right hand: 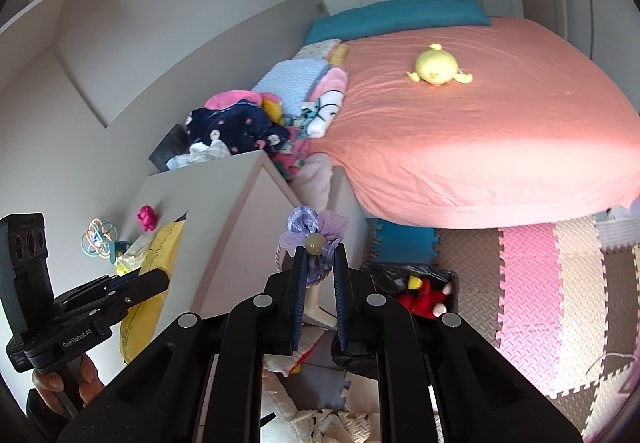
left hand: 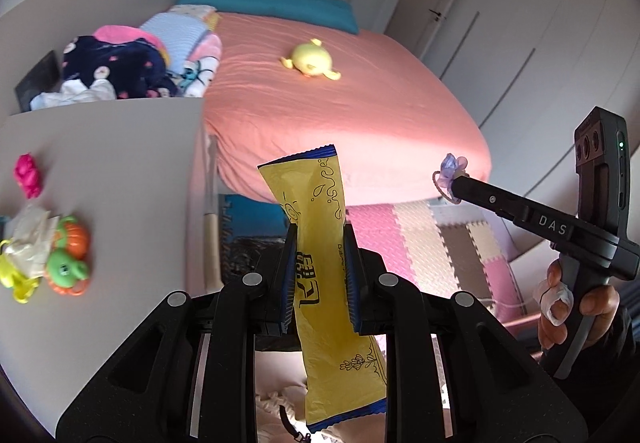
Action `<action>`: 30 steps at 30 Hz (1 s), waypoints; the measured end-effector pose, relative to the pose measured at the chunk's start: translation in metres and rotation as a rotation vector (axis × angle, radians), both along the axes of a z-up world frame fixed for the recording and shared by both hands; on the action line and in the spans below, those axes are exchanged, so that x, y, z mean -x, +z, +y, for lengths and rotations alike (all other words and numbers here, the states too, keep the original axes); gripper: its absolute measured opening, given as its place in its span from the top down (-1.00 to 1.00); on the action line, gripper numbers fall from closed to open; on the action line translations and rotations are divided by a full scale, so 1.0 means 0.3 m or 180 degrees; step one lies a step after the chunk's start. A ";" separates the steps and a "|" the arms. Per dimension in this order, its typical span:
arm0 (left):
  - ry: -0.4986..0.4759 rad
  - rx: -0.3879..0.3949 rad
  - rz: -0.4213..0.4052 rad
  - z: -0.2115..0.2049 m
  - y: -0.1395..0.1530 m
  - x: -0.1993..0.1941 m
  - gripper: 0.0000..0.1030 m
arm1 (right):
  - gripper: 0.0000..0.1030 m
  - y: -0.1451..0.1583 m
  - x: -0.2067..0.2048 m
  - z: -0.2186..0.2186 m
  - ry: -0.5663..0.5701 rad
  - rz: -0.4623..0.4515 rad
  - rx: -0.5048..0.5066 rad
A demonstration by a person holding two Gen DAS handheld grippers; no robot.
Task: Collect trash
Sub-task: 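Carry packet and flower to the trash bag and open both tools, then move both open tools back over the table toward the tissue pack and turtle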
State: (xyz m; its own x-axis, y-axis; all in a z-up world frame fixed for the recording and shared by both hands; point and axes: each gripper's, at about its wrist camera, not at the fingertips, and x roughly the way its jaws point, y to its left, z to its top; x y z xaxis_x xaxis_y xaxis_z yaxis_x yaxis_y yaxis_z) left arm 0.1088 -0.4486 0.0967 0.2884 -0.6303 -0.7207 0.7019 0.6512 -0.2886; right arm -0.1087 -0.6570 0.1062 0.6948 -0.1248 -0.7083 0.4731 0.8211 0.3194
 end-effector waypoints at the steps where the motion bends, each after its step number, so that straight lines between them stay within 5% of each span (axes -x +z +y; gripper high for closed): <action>1: -0.0036 -0.0011 0.0017 -0.016 -0.008 -0.003 0.59 | 0.72 -0.001 0.007 -0.008 -0.0020 0.0003 -0.0003; 4: -0.0104 -0.0067 0.0075 -0.055 -0.031 -0.006 0.57 | 0.72 -0.003 0.019 -0.033 -0.0073 0.0020 0.0007; 6: -0.0158 -0.0152 0.0135 -0.082 -0.051 -0.009 0.48 | 0.41 -0.007 0.016 -0.044 -0.0092 0.0062 -0.0001; 7: -0.0149 -0.0218 0.0155 -0.097 -0.065 -0.019 0.09 | 0.23 -0.006 0.021 -0.052 -0.0144 0.0084 0.0023; 8: -0.0095 -0.0268 0.0135 -0.103 -0.074 -0.027 -0.59 | -0.09 -0.001 0.028 -0.058 -0.0192 0.0056 0.0061; 9: 0.0000 -0.0317 0.0088 -0.108 -0.079 -0.034 -0.87 | -0.21 0.005 0.035 -0.062 -0.0207 0.0020 0.0087; 30: 0.0368 -0.0297 0.0014 -0.028 -0.055 -0.046 -0.88 | -0.23 0.005 -0.023 -0.042 0.0056 -0.0075 0.0026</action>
